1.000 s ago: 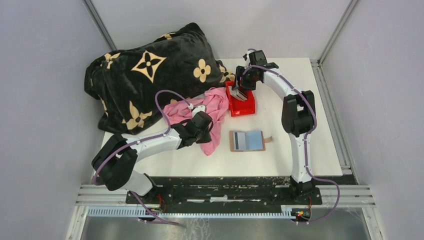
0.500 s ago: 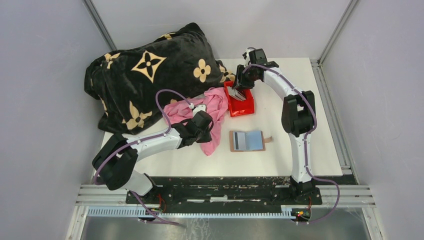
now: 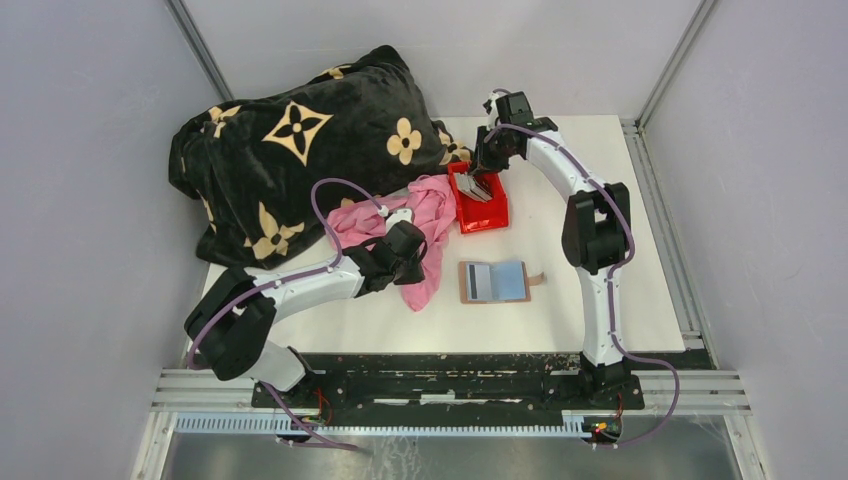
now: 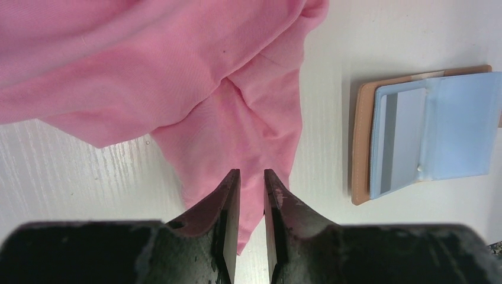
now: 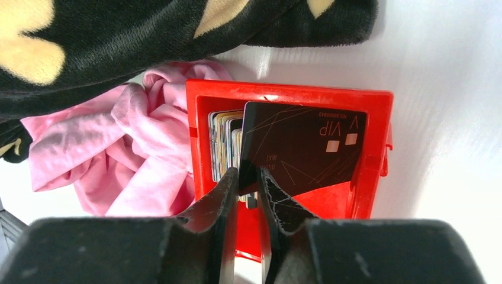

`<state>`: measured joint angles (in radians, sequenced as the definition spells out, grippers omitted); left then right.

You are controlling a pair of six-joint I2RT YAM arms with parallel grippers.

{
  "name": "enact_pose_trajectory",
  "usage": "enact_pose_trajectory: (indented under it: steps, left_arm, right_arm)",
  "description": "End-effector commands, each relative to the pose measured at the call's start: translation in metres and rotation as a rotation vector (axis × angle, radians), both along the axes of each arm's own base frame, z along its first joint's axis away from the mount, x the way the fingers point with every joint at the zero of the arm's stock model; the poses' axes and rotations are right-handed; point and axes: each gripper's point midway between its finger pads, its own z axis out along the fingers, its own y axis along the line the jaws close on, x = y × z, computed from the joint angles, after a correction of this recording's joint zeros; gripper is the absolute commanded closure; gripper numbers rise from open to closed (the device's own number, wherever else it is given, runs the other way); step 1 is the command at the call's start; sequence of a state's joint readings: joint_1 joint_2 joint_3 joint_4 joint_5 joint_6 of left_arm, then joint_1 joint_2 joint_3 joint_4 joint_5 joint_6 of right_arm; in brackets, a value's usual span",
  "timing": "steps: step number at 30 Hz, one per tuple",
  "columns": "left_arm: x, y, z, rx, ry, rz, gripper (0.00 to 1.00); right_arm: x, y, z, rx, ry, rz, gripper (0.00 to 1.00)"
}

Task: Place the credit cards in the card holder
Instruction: Pick up the credit card from the storage box.

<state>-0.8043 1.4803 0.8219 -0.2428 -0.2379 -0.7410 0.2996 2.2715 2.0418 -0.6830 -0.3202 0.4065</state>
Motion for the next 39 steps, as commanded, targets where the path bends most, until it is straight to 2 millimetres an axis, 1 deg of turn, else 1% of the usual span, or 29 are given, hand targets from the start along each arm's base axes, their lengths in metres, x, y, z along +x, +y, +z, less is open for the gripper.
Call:
enact_pose_trajectory:
  steps: [1,5,10,14,18,21,26,29,32,34,35,37,39]
  left_arm:
    - [0.015,-0.007,0.010,-0.009,-0.063,-0.013,0.72]
    - [0.016,-0.007,0.011,-0.011,-0.070,-0.013,0.72]
    - [0.017,-0.006,0.014,-0.012,-0.083,-0.005,0.72]
    - [0.020,-0.006,0.018,-0.012,-0.098,0.004,0.72]
    - [0.027,-0.008,0.026,-0.010,-0.122,0.011,0.73]
    - [0.034,-0.009,0.032,-0.006,-0.144,0.018,0.76]
    - [0.046,-0.015,0.048,-0.012,-0.192,0.018,0.79]
    - [0.052,-0.018,0.063,-0.028,-0.225,0.017,0.79]
    - [0.056,-0.020,0.078,-0.054,-0.260,0.008,0.78]
    - [0.059,-0.021,0.090,-0.081,-0.291,-0.003,0.77]
    - [0.059,-0.021,0.095,-0.094,-0.303,-0.011,0.77]
    - [0.059,-0.022,0.104,-0.114,-0.328,-0.031,0.76]
    - [0.056,-0.024,0.113,-0.136,-0.357,-0.061,0.76]
  right_arm:
    - [0.008,0.000,0.032,-0.040,-0.093,-0.004,0.82]
    - [0.009,-0.009,0.033,-0.109,-0.105,-0.023,0.87]
    - [0.009,-0.020,0.040,-0.227,-0.144,-0.050,0.99]
    - [0.008,-0.031,0.049,-0.323,-0.185,-0.072,0.99]
    - [0.006,-0.037,0.064,-0.405,-0.242,-0.087,0.99]
    - [0.005,-0.041,0.079,-0.451,-0.299,-0.103,0.99]
    - [-0.008,-0.045,0.107,-0.475,-0.364,-0.117,0.99]
    - [-0.023,-0.050,0.125,-0.471,-0.386,-0.120,0.99]
    - [-0.047,-0.054,0.141,-0.436,-0.390,-0.101,0.99]
    - [-0.068,-0.053,0.150,-0.392,-0.378,-0.070,0.99]
    - [-0.082,-0.053,0.158,-0.363,-0.379,-0.056,0.99]
    - [-0.107,-0.053,0.161,-0.317,-0.356,-0.016,0.99]
    - [-0.135,-0.049,0.159,-0.267,-0.320,0.043,0.99]
